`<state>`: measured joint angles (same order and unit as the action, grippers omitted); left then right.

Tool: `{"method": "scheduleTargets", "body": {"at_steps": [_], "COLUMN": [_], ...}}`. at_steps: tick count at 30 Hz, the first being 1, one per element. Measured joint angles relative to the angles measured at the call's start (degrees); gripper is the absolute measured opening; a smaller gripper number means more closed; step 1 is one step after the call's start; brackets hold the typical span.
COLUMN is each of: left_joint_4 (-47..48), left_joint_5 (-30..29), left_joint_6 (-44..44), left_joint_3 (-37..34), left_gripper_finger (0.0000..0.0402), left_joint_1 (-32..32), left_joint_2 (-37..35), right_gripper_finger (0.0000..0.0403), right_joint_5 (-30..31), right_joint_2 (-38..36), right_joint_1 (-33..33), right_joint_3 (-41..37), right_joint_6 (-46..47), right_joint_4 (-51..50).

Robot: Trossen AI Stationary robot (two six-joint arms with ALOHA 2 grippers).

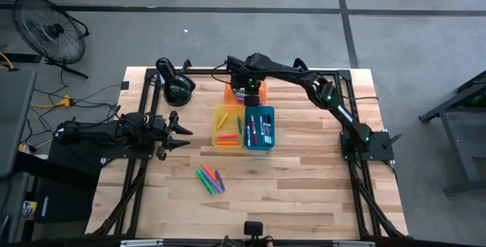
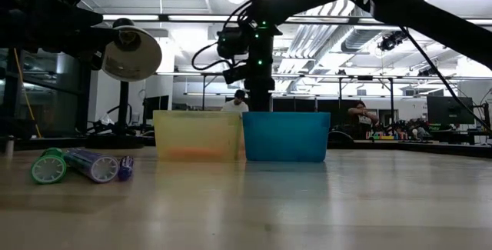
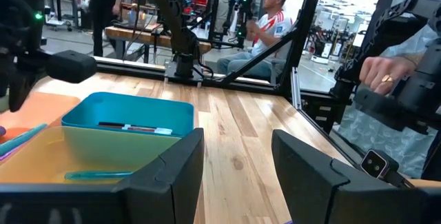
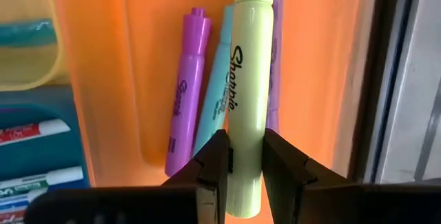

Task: Pick & Place Markers
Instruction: Put the yellow highlighter pen into the orange bin

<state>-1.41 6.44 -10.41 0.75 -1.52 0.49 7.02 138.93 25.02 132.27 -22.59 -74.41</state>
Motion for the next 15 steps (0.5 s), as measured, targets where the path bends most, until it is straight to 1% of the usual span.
{"method": "scheduleTargets", "body": {"at_steps": [8,15], "left_joint_4": [0.0,0.0], "left_joint_5": [0.0,0.0], "left_joint_6": [0.0,0.0], "left_joint_3": [0.0,0.0], "left_gripper_finger": [0.0170,0.0170], "left_joint_1": [0.0,0.0], "left_joint_2": [0.0,0.0], "right_gripper_finger": [0.0060,0.0093], "right_joint_5": [-0.6,-1.7], "right_joint_2": [2.0,1.8], "right_joint_1": [0.0,0.1], "right_joint_3": [0.0,0.0], "right_joint_6": [0.0,2.1], "right_joint_4": [-0.8,-1.0]}}
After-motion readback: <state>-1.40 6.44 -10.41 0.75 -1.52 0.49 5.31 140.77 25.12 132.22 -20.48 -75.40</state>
